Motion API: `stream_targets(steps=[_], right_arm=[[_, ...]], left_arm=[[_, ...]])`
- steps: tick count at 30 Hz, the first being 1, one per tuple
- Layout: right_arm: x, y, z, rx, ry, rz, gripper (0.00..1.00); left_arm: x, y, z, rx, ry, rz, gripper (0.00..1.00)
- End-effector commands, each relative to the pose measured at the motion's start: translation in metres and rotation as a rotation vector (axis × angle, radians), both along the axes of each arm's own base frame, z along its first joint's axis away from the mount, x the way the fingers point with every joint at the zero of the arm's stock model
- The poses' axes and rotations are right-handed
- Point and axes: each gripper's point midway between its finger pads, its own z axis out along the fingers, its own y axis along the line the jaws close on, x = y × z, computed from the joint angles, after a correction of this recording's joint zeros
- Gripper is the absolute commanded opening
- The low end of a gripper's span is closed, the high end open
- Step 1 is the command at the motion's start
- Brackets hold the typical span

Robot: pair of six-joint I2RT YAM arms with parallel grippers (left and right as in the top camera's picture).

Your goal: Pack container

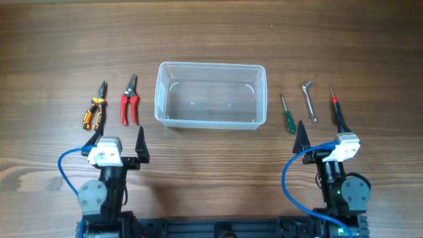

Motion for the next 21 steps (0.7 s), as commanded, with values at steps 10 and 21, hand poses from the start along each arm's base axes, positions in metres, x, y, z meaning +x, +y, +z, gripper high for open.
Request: stream_targets(steps=[10, 21], right_arm=[[0.067, -0.012, 0.096, -0.072, 0.304, -0.05, 1.0], [0.143, -0.004, 0.023, -0.097, 1.174, 0.082, 1.0]], left_arm=[[0.062, -0.005, 0.127, -0.131, 0.32, -0.039, 1.0], [0.141, -0.005, 0.066, -0.164, 0.881, -0.063, 1.0]])
